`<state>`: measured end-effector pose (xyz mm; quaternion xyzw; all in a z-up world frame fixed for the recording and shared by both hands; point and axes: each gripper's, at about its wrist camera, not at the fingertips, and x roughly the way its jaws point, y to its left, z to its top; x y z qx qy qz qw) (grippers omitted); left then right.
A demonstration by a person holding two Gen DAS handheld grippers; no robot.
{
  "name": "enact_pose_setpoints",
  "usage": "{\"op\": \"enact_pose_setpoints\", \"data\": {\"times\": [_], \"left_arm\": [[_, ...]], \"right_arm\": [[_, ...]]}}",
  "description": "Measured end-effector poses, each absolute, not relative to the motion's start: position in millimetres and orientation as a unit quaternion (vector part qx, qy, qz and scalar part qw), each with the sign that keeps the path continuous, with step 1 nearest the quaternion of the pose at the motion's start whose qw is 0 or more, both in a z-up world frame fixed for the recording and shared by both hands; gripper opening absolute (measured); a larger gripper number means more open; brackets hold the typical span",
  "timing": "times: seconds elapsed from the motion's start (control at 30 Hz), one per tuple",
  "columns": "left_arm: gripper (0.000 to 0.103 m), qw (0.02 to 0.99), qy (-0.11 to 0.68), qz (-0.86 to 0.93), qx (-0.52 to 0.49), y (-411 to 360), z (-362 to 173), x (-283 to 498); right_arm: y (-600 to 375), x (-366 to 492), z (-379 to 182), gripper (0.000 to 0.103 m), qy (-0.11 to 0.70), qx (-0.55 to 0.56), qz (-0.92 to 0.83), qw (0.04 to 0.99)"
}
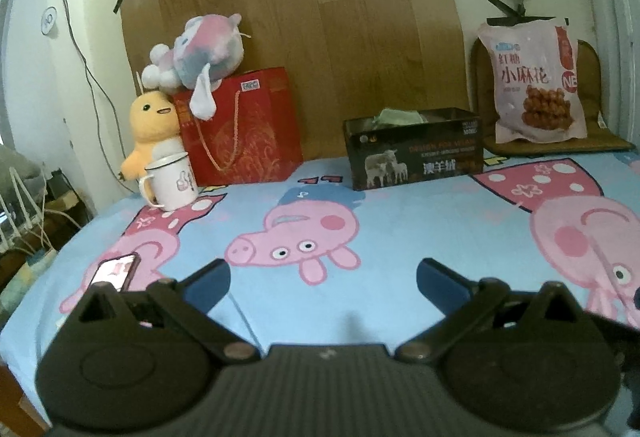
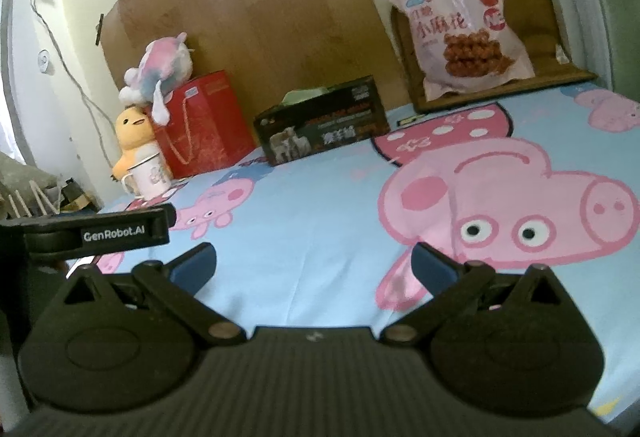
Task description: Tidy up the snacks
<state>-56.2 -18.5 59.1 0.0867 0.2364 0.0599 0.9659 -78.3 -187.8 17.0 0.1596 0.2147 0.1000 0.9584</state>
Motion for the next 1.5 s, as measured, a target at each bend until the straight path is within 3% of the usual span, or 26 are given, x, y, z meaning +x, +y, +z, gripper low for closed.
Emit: {"op": "enact_pose_setpoints", "data": {"times": [0.9, 1.5], "left_arm": [[0.103, 0.947, 0.313, 0.04, 0.066, -16, 32, -22], [0.103, 0.947, 0.316, 0.014, 0.058, -26, 36, -20]], "right_arm": [[-197, -50, -2, 0.103, 0.243, 0.179, 0.077, 0.95], [-202, -60, 5, 0.103, 0.237, 0.168, 0.055, 0.955]]}}
